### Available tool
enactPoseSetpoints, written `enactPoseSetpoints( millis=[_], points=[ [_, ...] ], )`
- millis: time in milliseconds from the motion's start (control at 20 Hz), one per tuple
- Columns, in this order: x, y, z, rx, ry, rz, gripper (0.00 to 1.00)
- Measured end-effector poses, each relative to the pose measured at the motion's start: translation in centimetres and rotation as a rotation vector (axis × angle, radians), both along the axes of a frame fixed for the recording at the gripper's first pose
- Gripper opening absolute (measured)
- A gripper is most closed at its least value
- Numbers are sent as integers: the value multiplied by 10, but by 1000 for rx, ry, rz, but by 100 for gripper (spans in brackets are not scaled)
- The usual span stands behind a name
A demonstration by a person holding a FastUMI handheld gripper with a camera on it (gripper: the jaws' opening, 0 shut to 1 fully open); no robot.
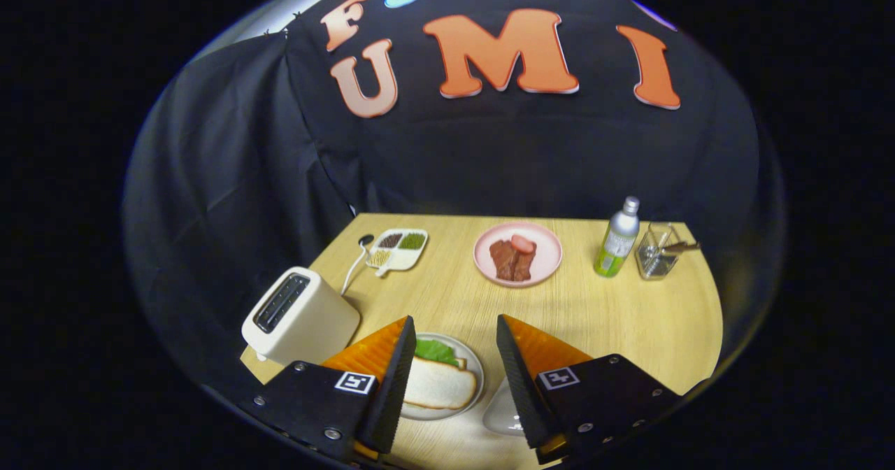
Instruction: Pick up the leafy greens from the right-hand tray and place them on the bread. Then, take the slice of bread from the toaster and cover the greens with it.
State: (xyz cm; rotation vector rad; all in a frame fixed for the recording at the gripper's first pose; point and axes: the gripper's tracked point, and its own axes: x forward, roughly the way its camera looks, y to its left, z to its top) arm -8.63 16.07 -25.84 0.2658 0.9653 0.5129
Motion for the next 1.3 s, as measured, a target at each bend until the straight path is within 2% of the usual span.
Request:
enactPoseSetpoints(
  millis=[350, 550, 850, 1000, 1300],
  points=[
    [72, -49, 112, -9, -392, -182, 89],
    [93, -75, 163, -21, -560, -284, 94],
    [108, -104, 208, -52, -722, -379, 95],
    [105, -109, 215, -67, -784, -400, 95],
    [103, -116, 214, -82, -785, -420, 96]
  ],
)
